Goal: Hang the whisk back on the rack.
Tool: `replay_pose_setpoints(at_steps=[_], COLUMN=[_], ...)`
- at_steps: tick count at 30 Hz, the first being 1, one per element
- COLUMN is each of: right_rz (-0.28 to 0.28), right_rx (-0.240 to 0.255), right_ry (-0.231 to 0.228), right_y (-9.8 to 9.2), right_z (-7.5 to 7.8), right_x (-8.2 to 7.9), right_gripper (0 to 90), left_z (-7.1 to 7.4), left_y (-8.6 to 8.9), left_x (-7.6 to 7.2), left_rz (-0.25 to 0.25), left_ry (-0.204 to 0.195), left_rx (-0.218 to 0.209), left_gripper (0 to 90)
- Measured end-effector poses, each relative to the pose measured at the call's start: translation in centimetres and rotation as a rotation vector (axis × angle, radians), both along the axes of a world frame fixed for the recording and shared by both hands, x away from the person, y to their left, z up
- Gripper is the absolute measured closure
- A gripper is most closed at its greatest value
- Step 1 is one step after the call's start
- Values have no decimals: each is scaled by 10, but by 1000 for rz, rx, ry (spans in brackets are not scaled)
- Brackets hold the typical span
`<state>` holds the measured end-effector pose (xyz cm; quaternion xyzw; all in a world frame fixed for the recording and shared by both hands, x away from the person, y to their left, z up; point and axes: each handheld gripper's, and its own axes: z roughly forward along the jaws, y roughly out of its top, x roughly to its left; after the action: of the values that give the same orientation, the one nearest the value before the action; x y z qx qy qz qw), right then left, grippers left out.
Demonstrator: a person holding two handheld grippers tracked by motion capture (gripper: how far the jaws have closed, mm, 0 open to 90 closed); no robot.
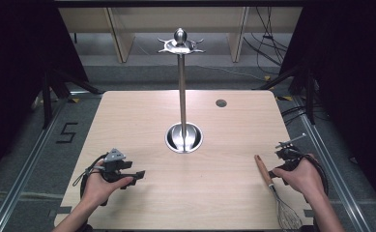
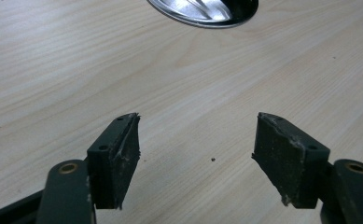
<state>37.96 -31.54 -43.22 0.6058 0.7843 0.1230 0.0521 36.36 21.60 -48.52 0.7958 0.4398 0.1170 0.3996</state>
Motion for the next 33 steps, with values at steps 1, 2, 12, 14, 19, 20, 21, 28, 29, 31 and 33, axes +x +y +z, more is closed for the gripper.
replay_pose_setpoints(at_steps=[1, 2, 12, 14, 19, 20, 21, 28, 29, 31, 33], right_rz=[12, 46, 30, 20, 41, 41, 18, 31, 16, 1, -4], right_rx=[3, -12, -34, -37, -73, -73, -64, -77, -82, -63, -60], right_ry=[23, 21, 115, 125, 155, 155, 168, 171, 183, 183, 184], right_y=[1, 0, 5, 7, 12, 12, 15, 18, 18, 17, 16], right_z=[-2, -6, -14, -13, -16, -16, -18, -23, -23, -26, -28], right_x=[-1, 0, -1, -1, 0, 0, 2, 10, 11, 13, 14], right_gripper=[538, 526, 522, 554, 590, 590, 598, 610, 609, 604, 606], left_z=[0, -1, -1, -1, -1, -1, -1, -1, -2, -2, -2], left_y=[1, 2, -2, -1, 1, 1, 2, 1, 1, 0, 0], left_x=[1, 2, 6, 5, 5, 5, 5, 6, 7, 7, 7], left_rz=[11, 2, -4, -6, -10, -10, -15, -3, -5, -9, -15], left_ry=[2, 9, 7, 3, 4, 4, 5, 2, 6, 6, 9], left_rx=[11, 6, 7, 2, -6, -6, -13, -9, -14, -11, -12], left_gripper=[304, 304, 304, 304, 304, 304, 304, 305, 305, 305, 305])
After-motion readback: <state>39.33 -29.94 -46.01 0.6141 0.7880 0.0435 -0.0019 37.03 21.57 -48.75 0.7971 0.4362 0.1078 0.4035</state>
